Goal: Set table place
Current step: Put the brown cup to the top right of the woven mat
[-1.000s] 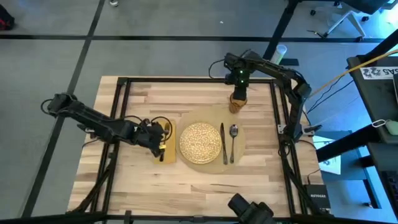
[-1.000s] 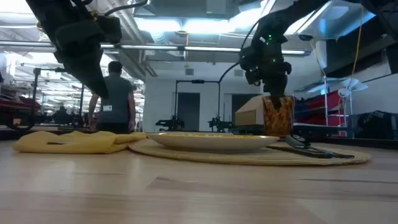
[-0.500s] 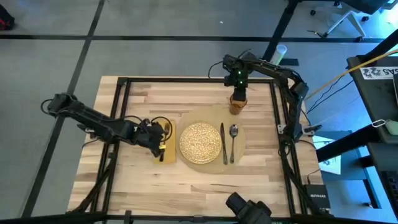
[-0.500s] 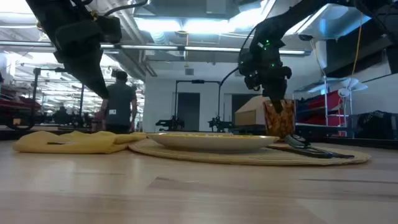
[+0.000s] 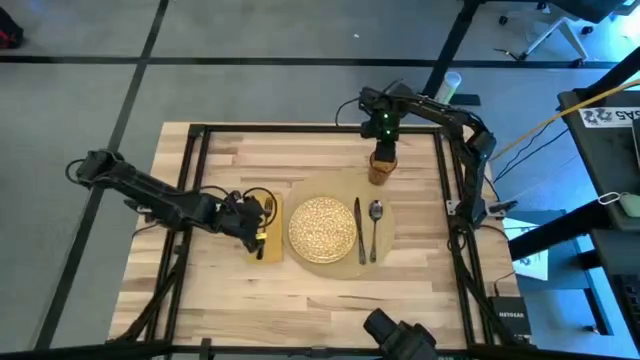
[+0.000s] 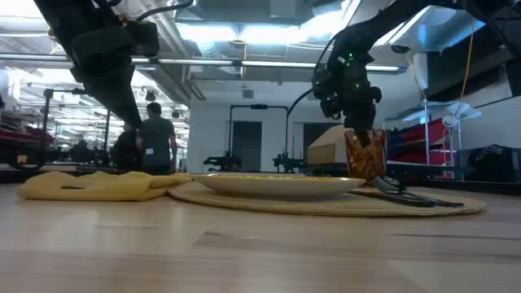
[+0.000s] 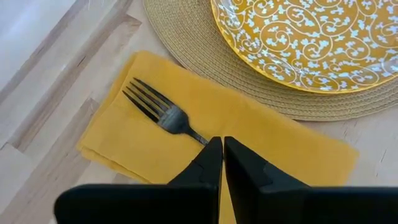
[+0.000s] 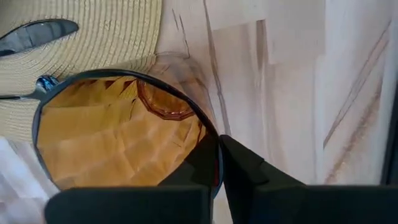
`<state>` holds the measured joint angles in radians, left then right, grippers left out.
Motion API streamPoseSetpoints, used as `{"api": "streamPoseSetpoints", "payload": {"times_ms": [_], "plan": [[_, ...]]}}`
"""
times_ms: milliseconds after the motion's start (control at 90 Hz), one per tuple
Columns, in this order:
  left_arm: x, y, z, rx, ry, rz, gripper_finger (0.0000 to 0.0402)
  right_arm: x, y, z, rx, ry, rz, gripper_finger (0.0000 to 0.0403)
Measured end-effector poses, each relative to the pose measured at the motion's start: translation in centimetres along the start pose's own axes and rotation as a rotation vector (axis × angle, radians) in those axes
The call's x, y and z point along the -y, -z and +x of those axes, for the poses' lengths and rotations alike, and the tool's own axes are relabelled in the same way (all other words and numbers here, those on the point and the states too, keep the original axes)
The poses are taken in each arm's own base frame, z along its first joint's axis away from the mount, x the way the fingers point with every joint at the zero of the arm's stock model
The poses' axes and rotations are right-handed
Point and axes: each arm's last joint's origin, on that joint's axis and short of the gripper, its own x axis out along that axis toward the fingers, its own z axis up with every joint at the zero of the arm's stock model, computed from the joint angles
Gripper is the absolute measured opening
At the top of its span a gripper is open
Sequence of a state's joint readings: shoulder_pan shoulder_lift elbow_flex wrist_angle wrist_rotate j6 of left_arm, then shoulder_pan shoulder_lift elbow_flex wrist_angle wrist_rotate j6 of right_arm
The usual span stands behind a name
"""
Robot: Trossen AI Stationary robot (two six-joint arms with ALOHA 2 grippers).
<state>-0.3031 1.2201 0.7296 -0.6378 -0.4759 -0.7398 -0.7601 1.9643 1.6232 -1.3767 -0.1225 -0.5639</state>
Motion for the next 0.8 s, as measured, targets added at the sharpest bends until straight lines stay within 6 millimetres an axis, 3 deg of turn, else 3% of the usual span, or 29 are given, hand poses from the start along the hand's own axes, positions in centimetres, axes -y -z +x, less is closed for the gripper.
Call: {"api": "streamPoseSetpoints", "payload": {"times_ms": [400,800], "plan": [[0.00,0.00,0.00,0.000,0.000,-0.007,0.0000,0.03,0.00,0.08,-0.007,0.003,-0.016,0.0109],[-0.01,0.01,0.00,-0.001,-0.001,0.012,0.0000,-0.31,0.32,-0.86,-0.038,-0.018,-0.044,0.0122]]}}
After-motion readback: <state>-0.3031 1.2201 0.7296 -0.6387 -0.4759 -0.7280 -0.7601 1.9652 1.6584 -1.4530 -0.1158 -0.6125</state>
